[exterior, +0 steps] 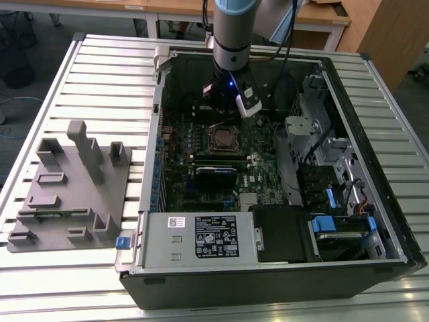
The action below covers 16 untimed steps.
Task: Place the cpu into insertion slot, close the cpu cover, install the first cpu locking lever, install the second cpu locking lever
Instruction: 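Install the first cpu locking lever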
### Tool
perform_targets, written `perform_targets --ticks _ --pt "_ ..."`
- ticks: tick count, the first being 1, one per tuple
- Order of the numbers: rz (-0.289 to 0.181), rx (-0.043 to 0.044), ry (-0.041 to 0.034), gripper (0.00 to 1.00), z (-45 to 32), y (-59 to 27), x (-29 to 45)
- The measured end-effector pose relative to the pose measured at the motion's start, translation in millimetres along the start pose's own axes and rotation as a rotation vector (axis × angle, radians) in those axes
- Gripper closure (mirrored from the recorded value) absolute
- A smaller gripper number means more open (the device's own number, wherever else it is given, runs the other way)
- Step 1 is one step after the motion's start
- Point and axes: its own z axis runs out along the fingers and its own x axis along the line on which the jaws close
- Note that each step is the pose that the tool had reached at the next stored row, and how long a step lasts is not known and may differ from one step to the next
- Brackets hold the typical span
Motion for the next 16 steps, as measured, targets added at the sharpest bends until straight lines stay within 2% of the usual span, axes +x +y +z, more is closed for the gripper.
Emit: perform_targets --ticks 3,9,16 --pt "0.009 0.0010 -0.0022 0.90 0.9 -0.2 0.1" --pt "0.086 0.0063 -0.0207 0.90 1.8 -0.2 0.1" --pt "0.099 0.0072 -0.0238 0.90 2.9 4.3 0.3"
